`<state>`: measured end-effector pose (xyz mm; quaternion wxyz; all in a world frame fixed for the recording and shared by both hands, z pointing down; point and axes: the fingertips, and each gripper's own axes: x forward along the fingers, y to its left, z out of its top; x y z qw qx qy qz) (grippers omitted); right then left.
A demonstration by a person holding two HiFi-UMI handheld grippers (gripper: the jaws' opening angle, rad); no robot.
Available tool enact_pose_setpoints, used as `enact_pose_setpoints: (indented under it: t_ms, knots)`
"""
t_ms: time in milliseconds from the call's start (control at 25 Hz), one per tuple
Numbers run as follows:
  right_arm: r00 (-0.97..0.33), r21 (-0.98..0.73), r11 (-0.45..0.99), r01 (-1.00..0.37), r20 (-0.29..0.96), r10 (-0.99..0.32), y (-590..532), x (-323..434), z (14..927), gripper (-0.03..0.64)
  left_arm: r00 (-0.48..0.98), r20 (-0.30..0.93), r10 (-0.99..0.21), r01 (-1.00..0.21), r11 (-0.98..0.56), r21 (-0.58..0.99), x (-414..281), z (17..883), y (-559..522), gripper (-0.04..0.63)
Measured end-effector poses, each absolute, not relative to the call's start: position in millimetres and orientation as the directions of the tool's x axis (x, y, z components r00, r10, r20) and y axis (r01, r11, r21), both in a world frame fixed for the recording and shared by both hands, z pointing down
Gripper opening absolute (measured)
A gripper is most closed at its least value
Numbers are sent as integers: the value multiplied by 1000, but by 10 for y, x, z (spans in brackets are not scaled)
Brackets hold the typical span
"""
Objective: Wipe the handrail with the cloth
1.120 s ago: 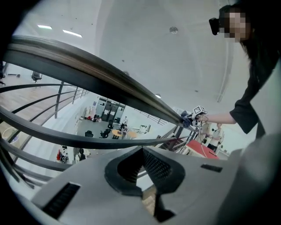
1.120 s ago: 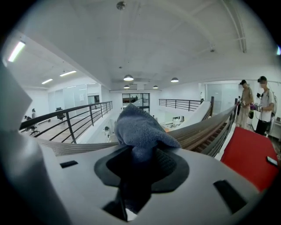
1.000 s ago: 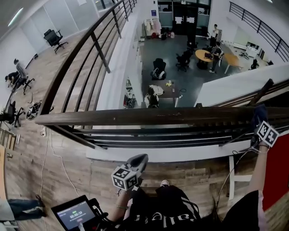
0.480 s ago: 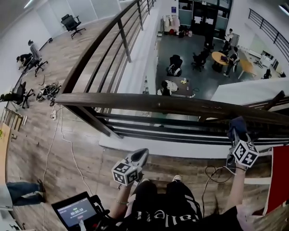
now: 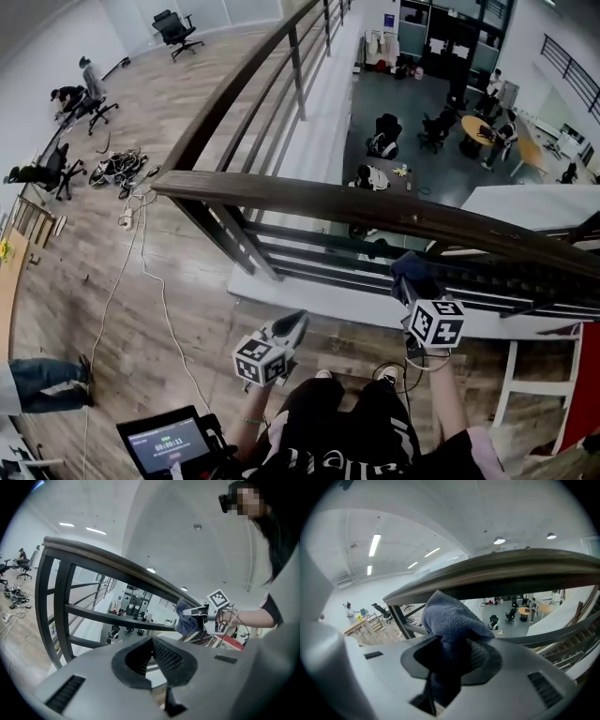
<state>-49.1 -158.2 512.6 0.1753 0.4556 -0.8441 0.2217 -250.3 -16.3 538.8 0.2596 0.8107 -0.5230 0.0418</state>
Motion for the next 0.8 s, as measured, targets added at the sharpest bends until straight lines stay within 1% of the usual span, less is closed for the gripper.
enact_pose_setpoints:
  t_ms: [240, 440, 640, 800]
  knots:
    - [-603, -198, 600, -775, 516, -609, -1704, -1888, 5315, 109, 429, 348, -833, -876, -290, 385, -2949, 5597, -70, 2]
    - [-619, -115, 686, -718, 555, -556, -1821, -2943, 5538, 109, 445, 329, -833, -858, -292, 422, -3214, 5780, -8, 2]
    - [-639, -68, 749, -659, 577, -510, -1909, -3834, 5705, 109, 407, 355, -842, -871, -241, 427, -3474, 5862, 121, 2]
    - [-621, -20, 758, -652, 588, -519, -2054, -4355, 5809, 109, 376, 374, -848, -870, -184, 458, -3710, 6081, 335, 2]
